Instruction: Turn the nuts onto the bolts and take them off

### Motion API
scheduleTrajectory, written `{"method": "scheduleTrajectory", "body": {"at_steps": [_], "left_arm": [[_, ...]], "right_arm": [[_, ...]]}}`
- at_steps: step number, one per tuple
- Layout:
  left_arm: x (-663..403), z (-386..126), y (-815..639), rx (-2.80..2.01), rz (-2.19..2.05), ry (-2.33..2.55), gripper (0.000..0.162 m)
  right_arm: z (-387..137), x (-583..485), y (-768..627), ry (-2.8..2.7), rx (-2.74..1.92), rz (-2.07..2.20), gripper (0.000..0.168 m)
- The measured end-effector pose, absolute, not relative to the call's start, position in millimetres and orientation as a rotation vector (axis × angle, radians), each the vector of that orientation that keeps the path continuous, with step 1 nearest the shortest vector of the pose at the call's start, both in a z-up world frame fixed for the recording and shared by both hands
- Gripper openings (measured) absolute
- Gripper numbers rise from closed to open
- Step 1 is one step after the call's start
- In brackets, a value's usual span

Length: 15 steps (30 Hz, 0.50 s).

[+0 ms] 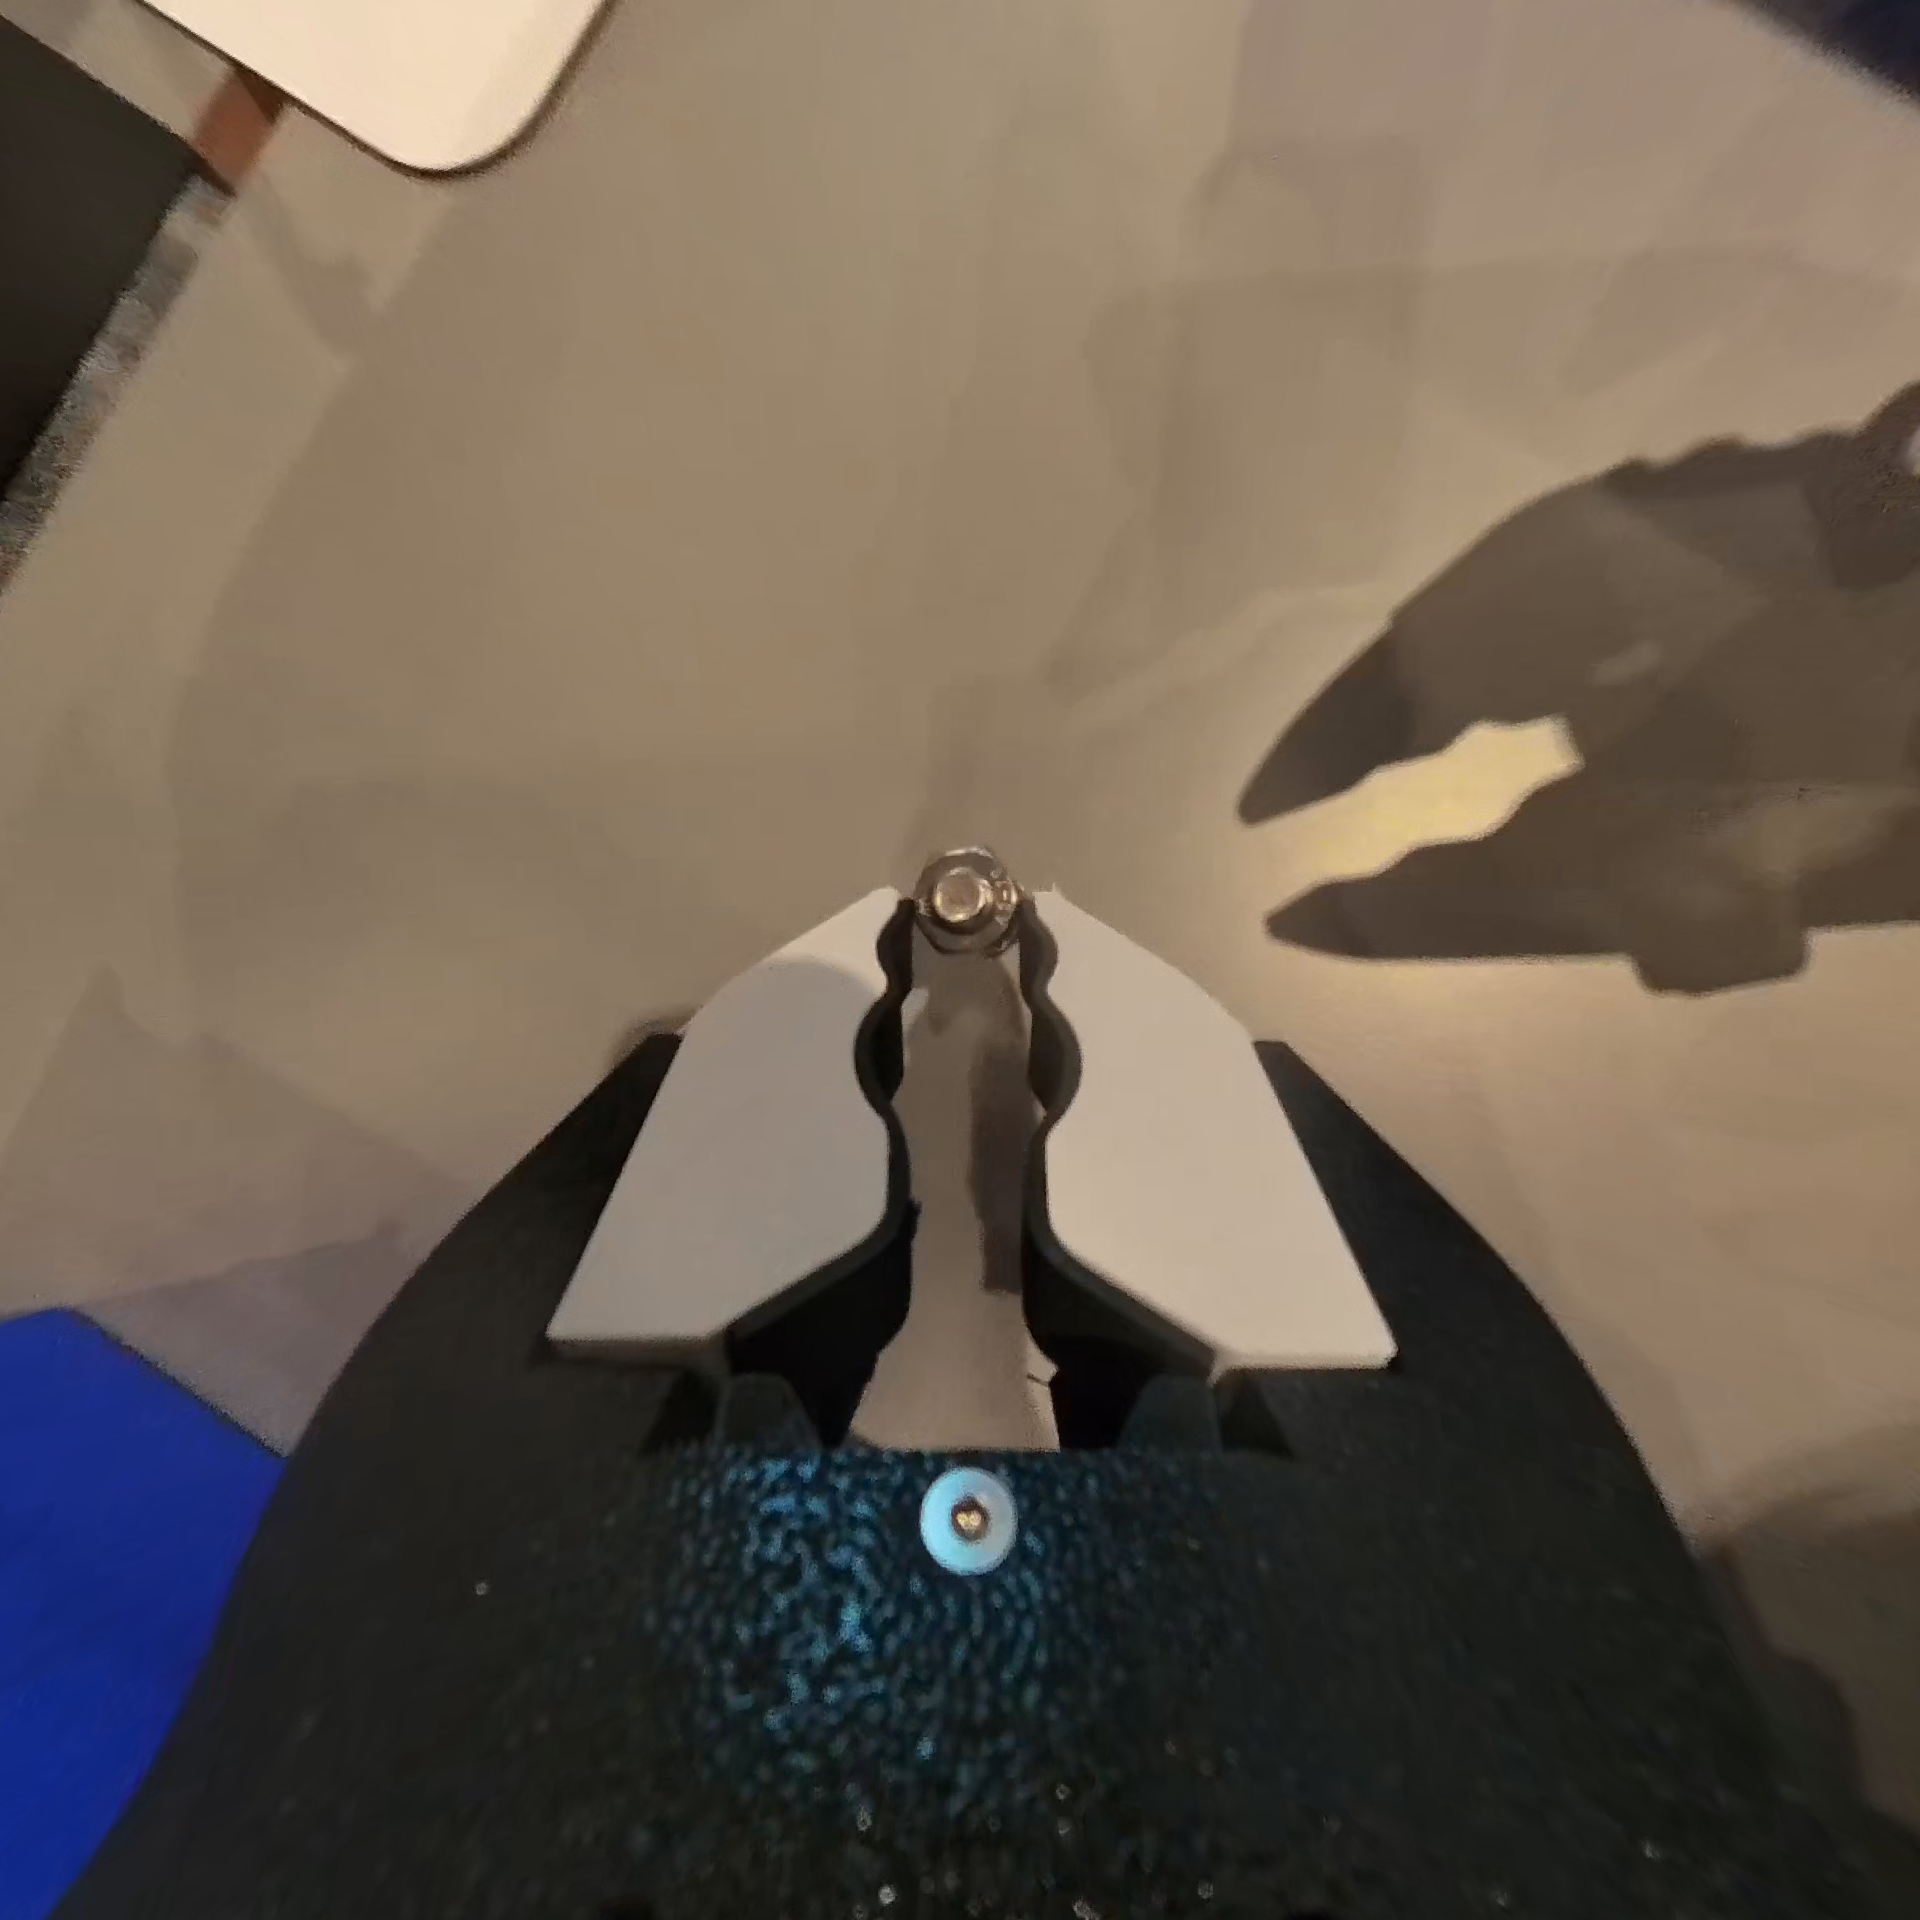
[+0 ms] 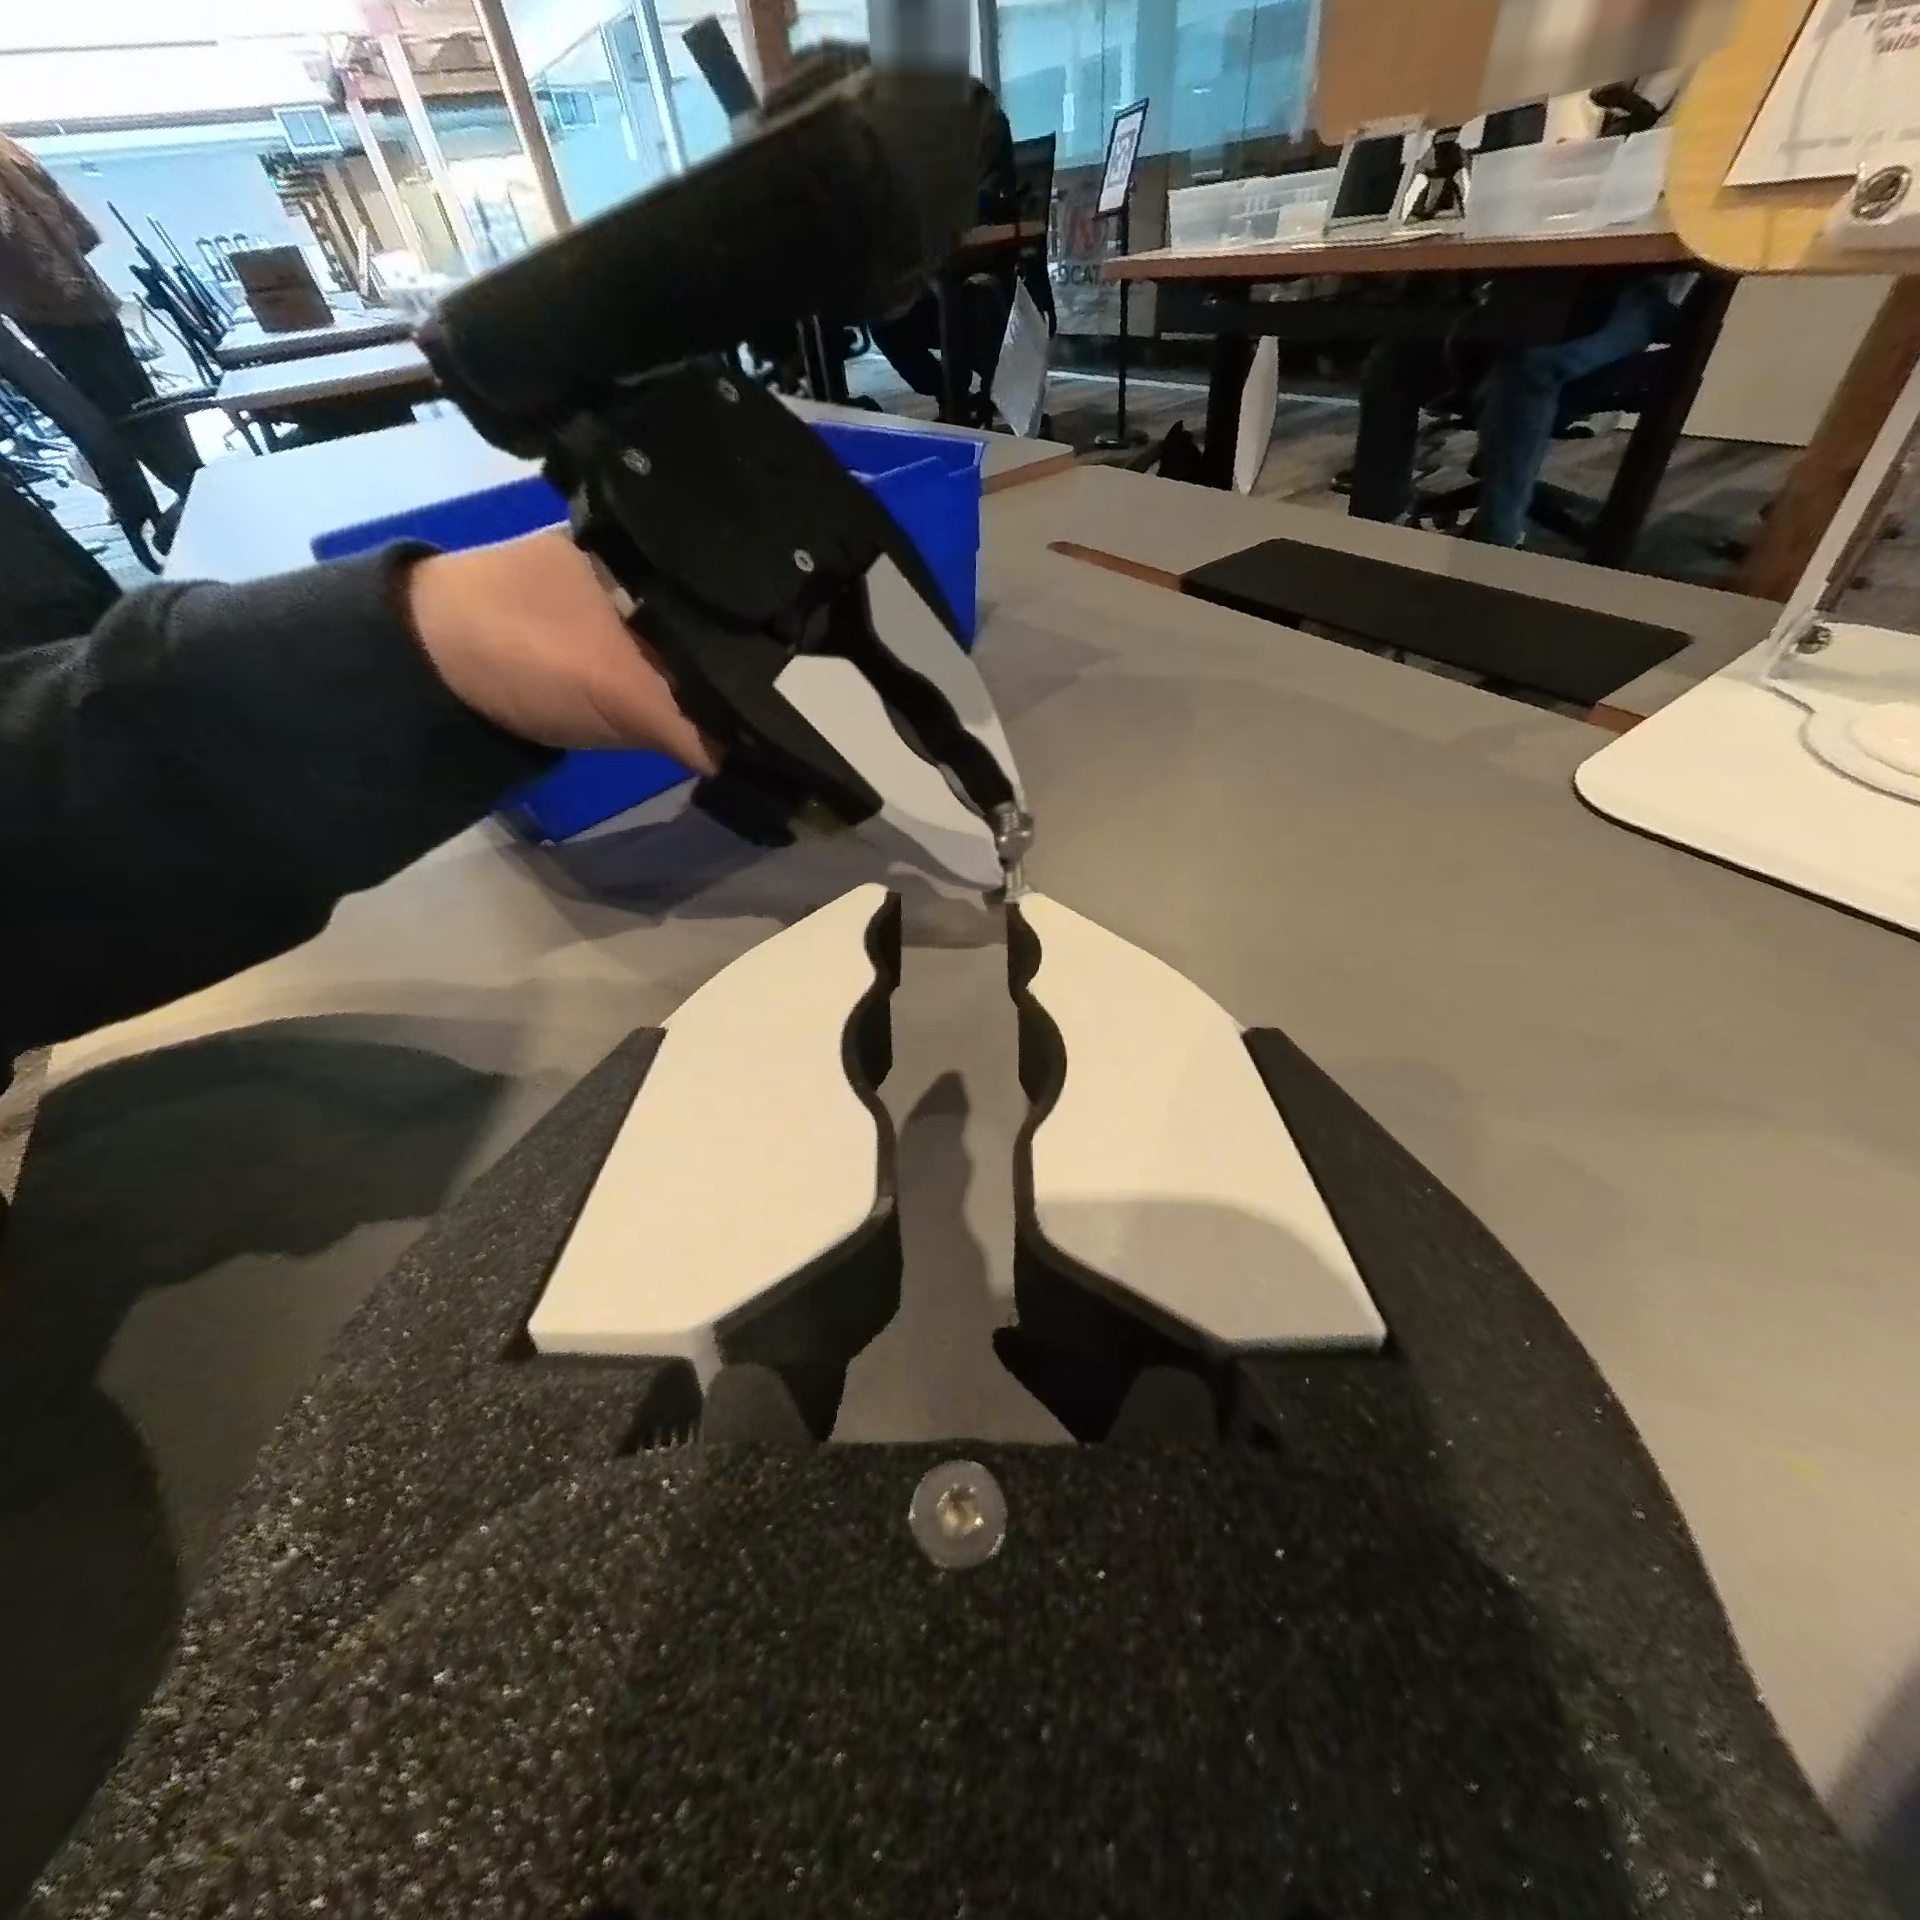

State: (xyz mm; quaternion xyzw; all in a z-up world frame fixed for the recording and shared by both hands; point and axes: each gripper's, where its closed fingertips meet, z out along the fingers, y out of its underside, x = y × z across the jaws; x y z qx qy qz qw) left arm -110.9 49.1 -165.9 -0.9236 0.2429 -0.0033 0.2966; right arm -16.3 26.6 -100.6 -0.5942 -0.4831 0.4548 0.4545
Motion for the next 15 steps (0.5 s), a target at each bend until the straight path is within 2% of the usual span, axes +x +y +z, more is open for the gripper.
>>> {"method": "scheduleTrajectory", "body": {"at_steps": [15], "left_arm": [[-112.4, -186.0, 46.8, -2.482, -0.017, 0.684, 0.019]], "right_arm": [[-102.1, -18.1, 24.3, -1.217, -1.458, 1.101, 0.018]]}}
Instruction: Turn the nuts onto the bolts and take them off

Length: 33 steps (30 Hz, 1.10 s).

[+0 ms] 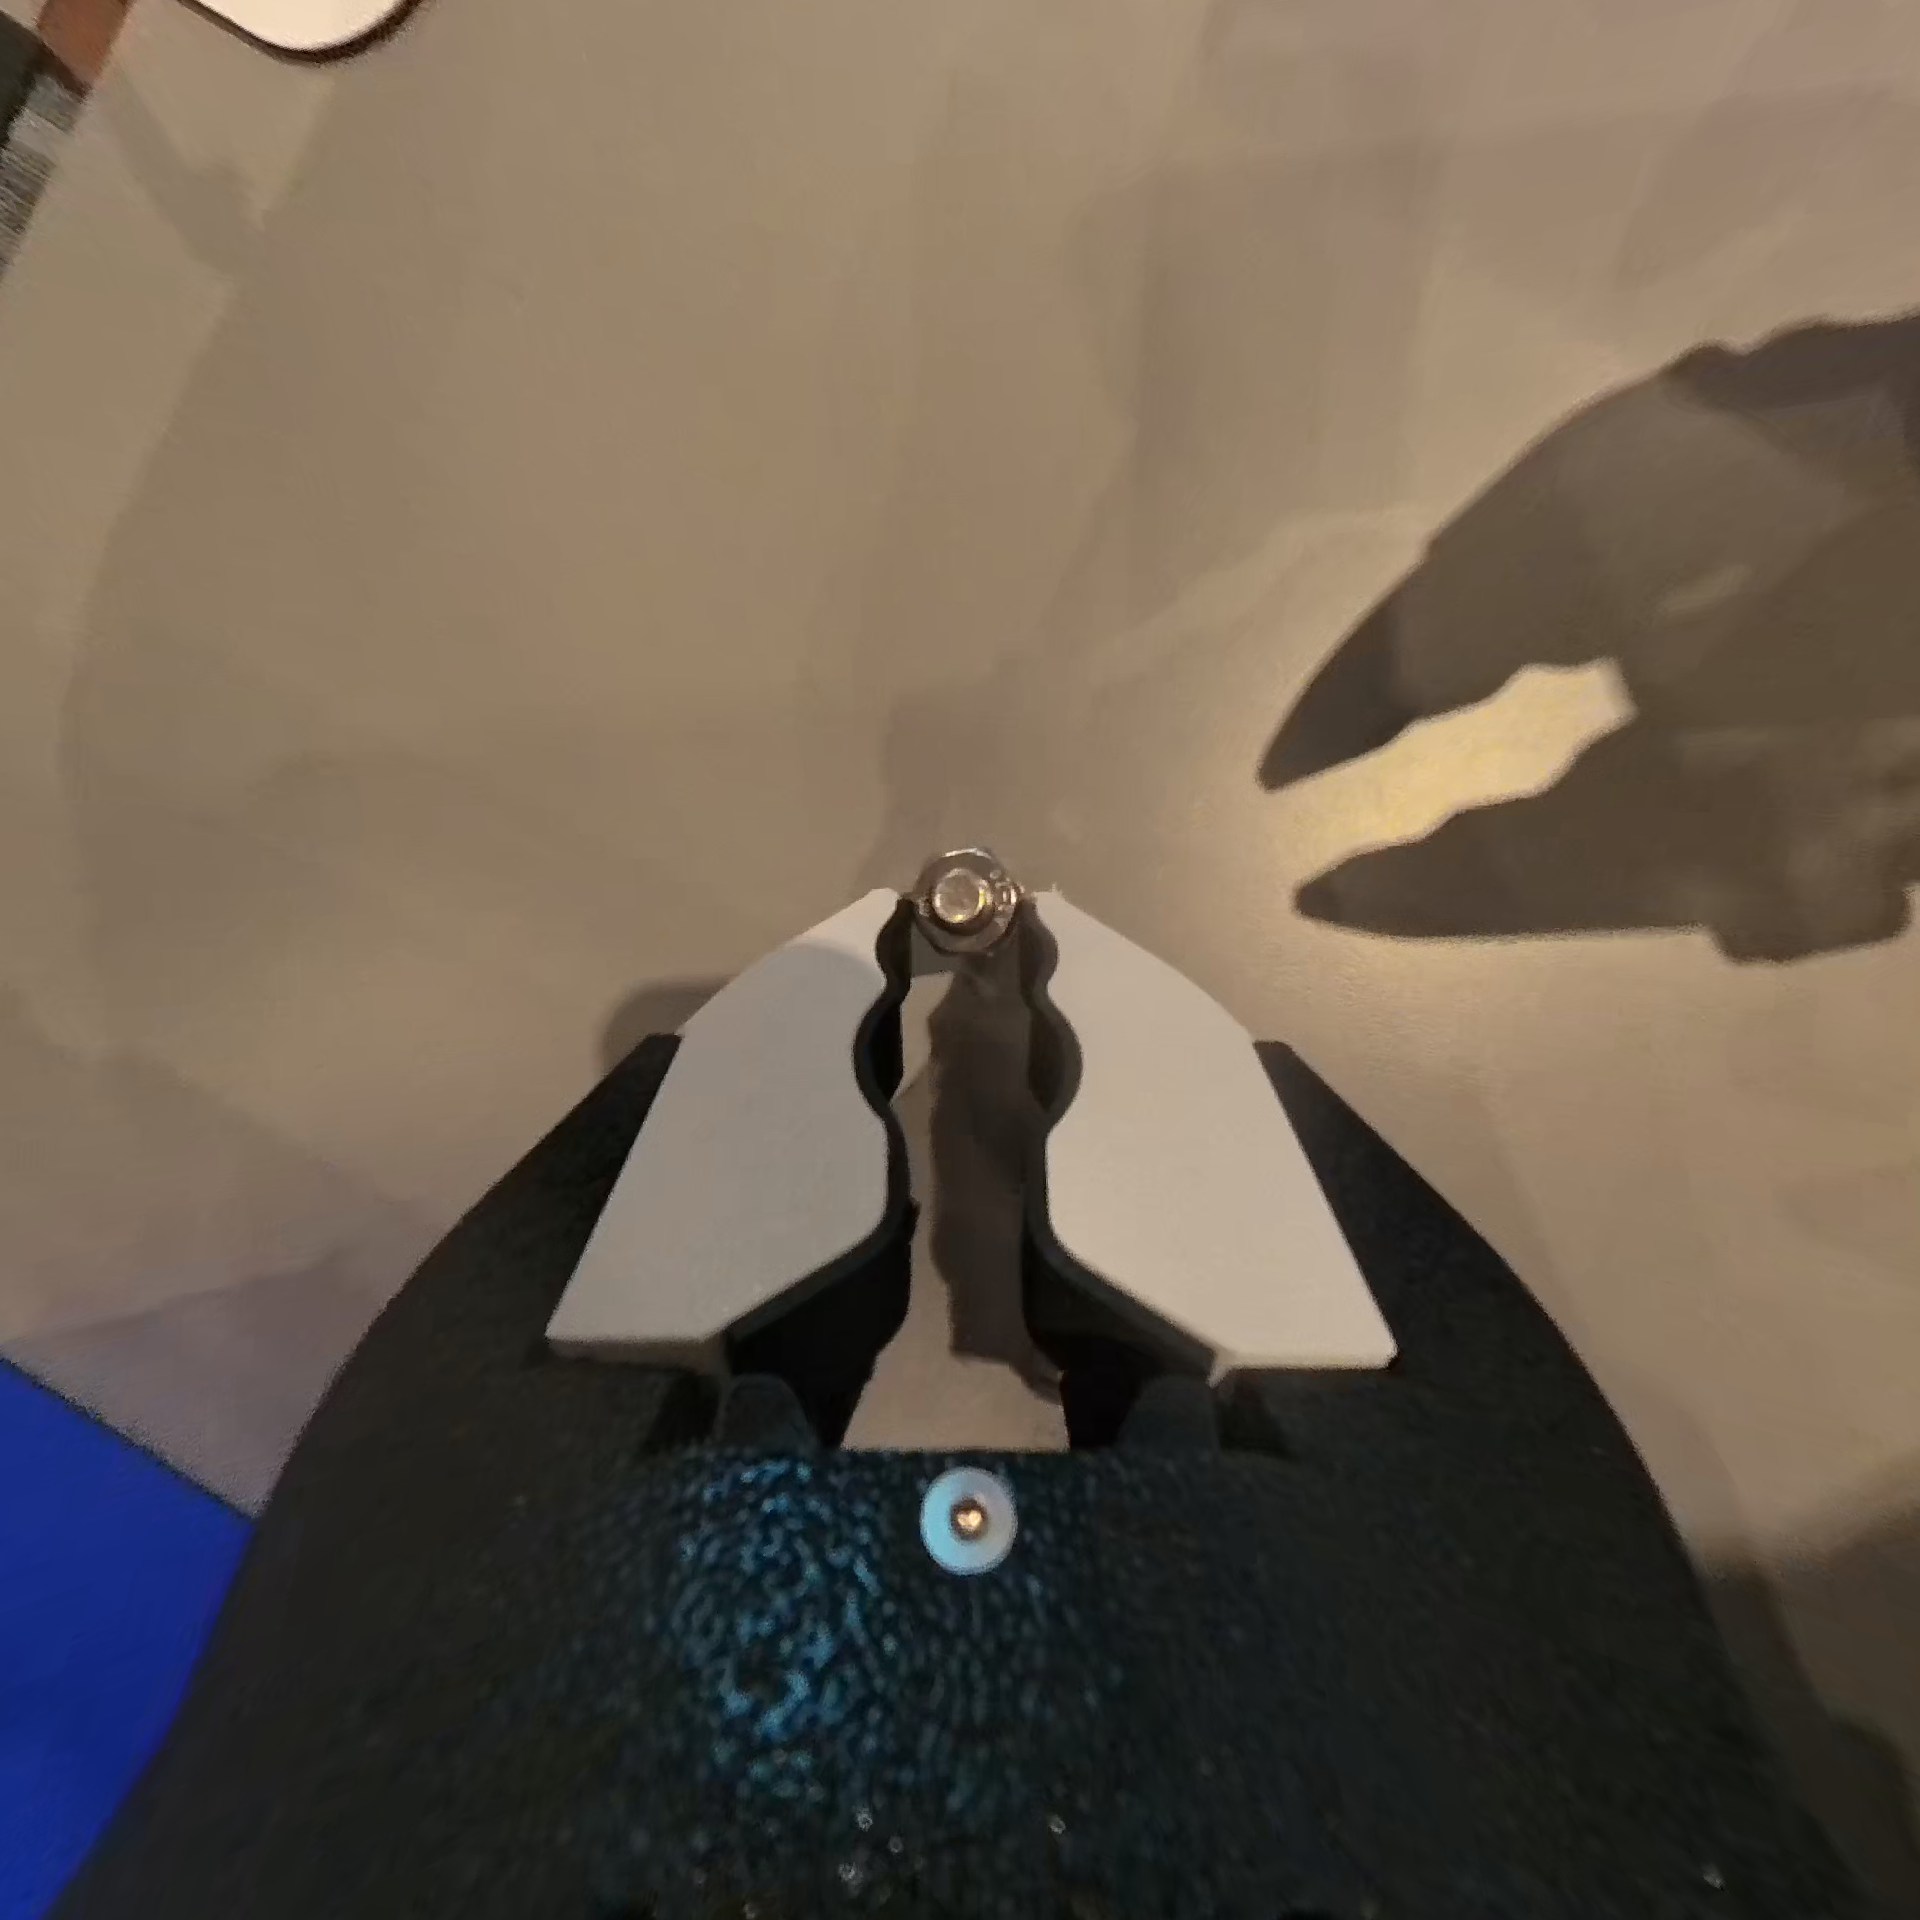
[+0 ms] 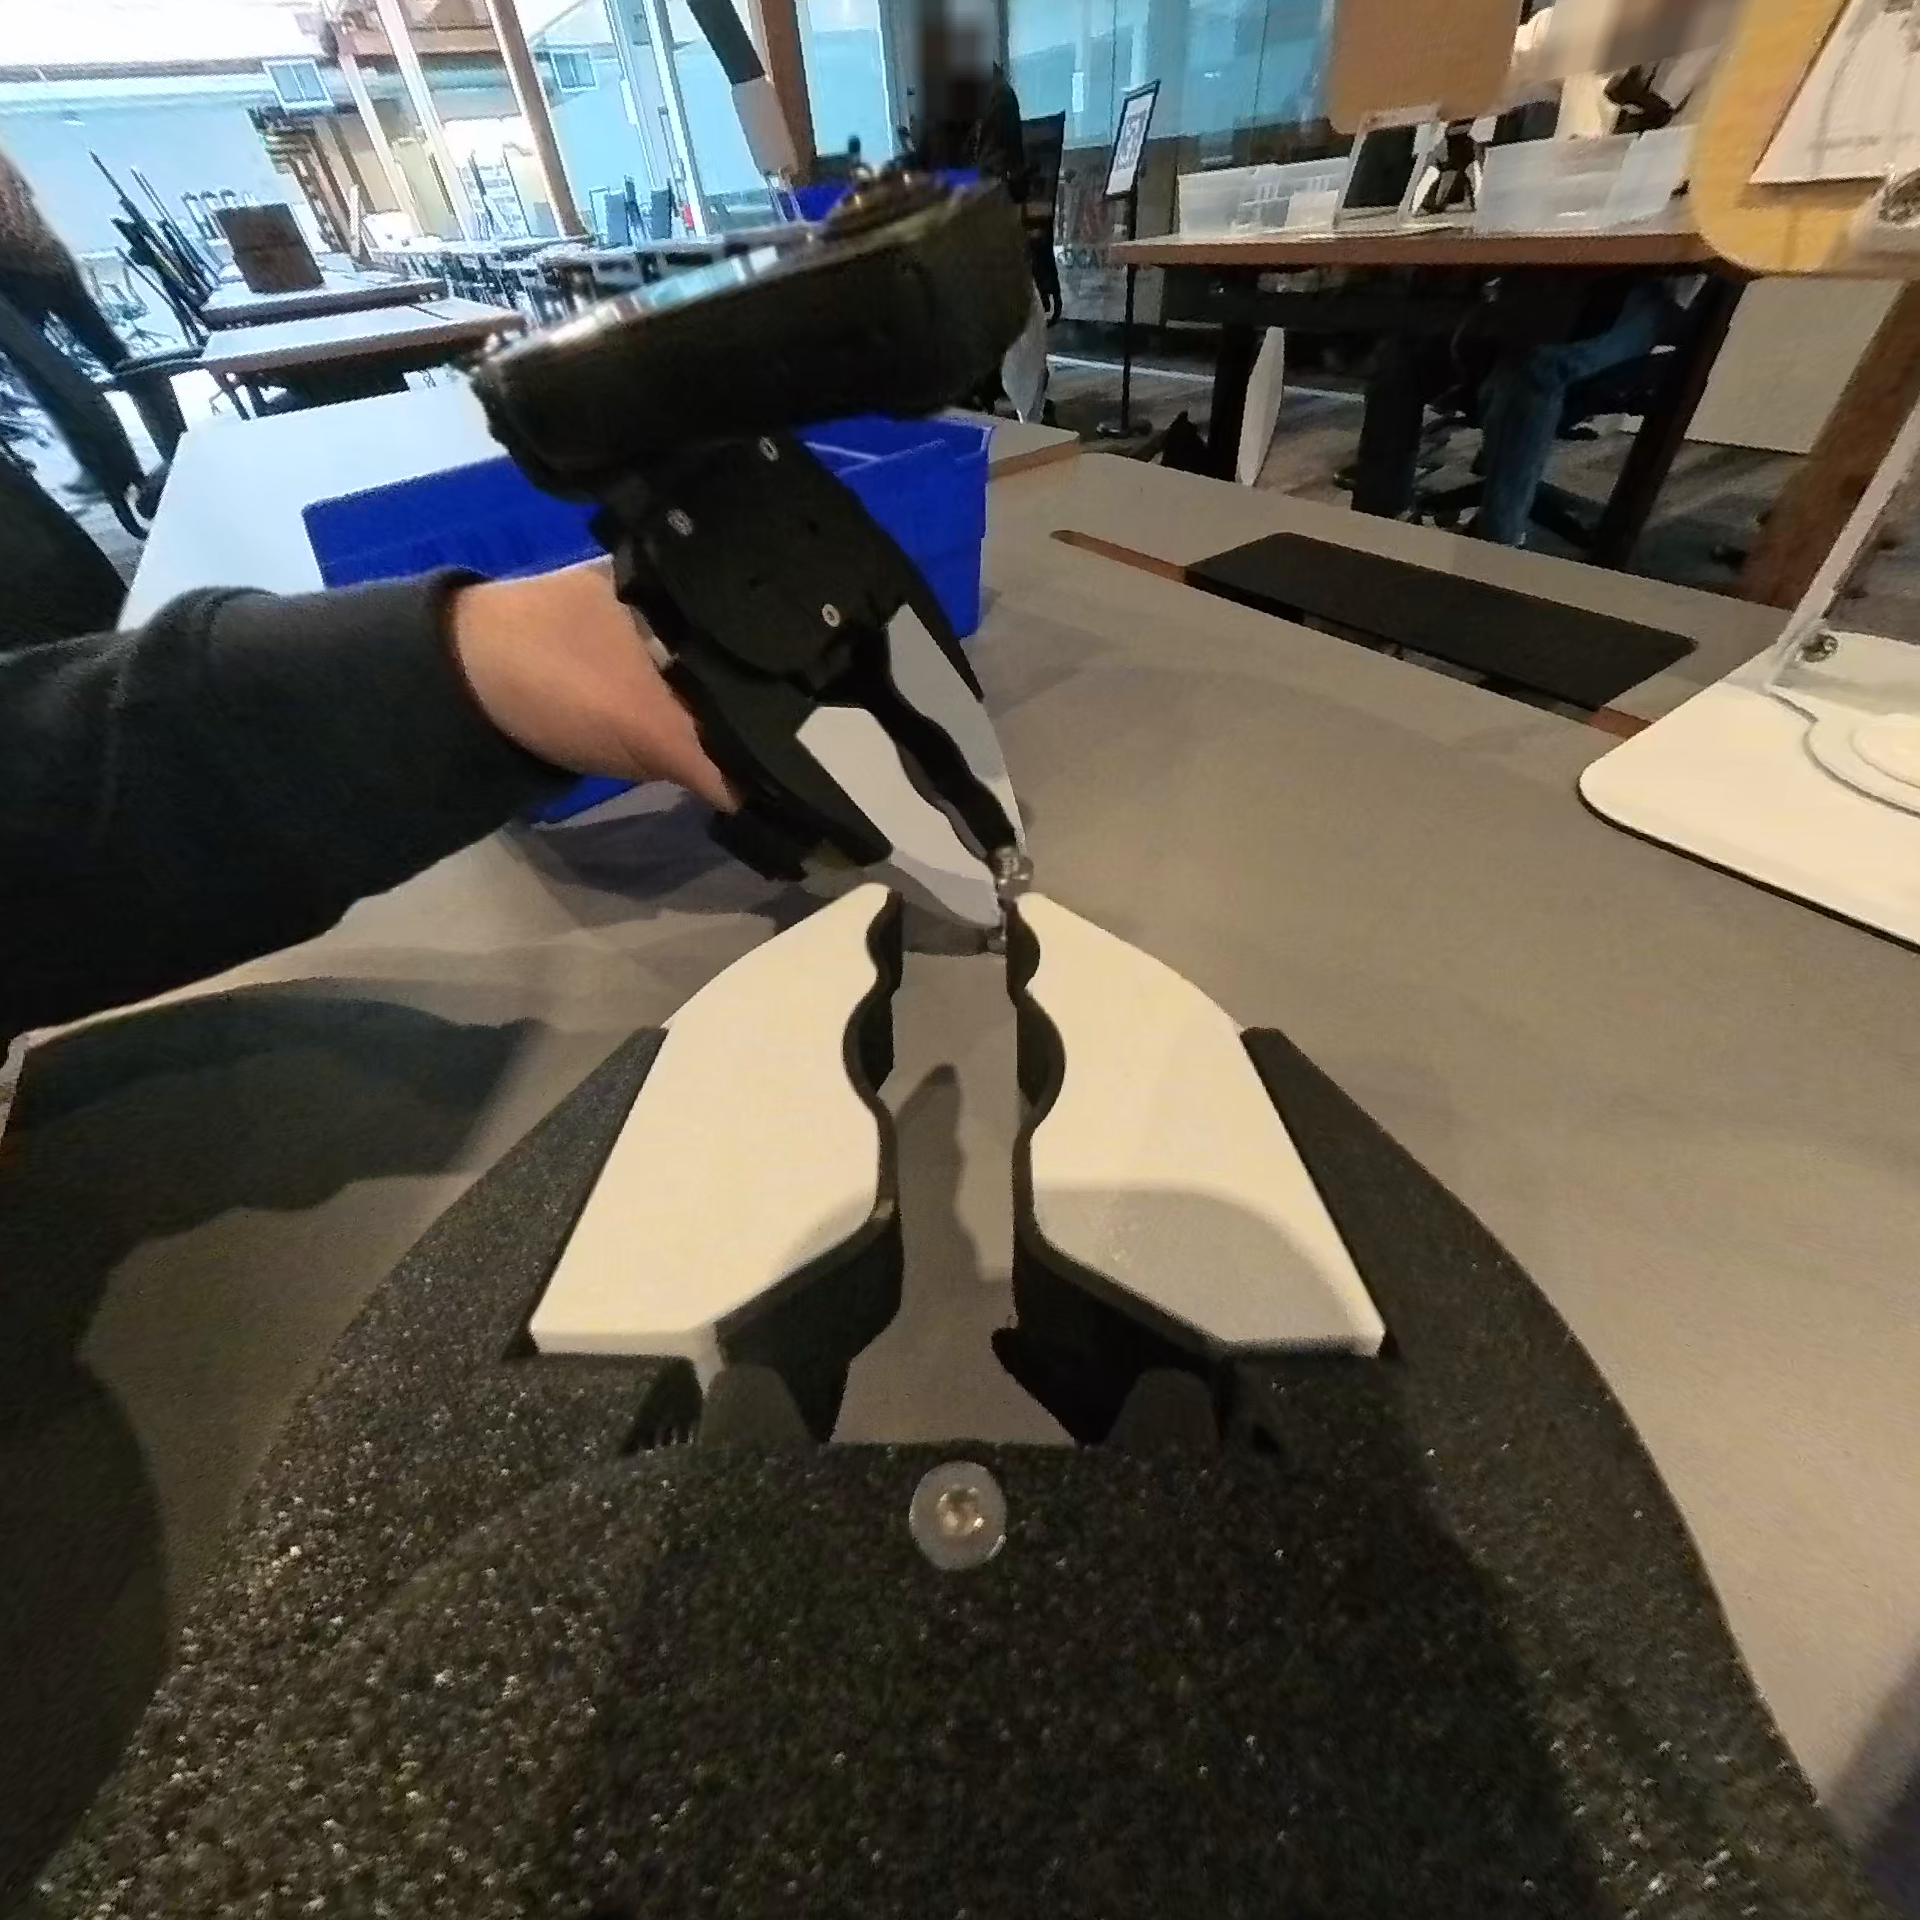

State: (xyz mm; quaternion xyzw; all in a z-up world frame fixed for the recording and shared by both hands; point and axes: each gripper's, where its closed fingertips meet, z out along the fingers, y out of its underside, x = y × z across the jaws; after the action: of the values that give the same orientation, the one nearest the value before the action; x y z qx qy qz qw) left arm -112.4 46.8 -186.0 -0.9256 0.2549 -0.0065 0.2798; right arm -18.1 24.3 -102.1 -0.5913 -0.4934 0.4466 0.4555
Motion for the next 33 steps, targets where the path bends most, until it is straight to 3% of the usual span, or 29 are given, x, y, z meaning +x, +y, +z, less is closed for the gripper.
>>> {"method": "scheduleTrajectory", "body": {"at_steps": [5, 12, 27, 33], "left_arm": [[-111.0, -187.0, 47.1, -2.475, -0.029, 0.663, 0.019], [-117.6, -167.7, 41.1, -2.389, -0.024, 0.529, 0.042], [-119.1, -179.2, 25.6, -2.265, -0.169, 0.432, 0.049], [-119.2, -175.4, 27.7, -2.162, -0.147, 0.443, 0.05]], "right_arm": [[-98.5, -17.8, 21.9, -1.221, -1.443, 1.091, 0.018], [-91.9, -17.3, 16.6, -1.23, -1.413, 1.091, 0.02], [-144.7, -84.8, 40.5, -1.458, -1.583, 1.039, 0.027], [-170.3, -111.8, 41.9, -1.62, -1.66, 0.989, 0.038]]}}
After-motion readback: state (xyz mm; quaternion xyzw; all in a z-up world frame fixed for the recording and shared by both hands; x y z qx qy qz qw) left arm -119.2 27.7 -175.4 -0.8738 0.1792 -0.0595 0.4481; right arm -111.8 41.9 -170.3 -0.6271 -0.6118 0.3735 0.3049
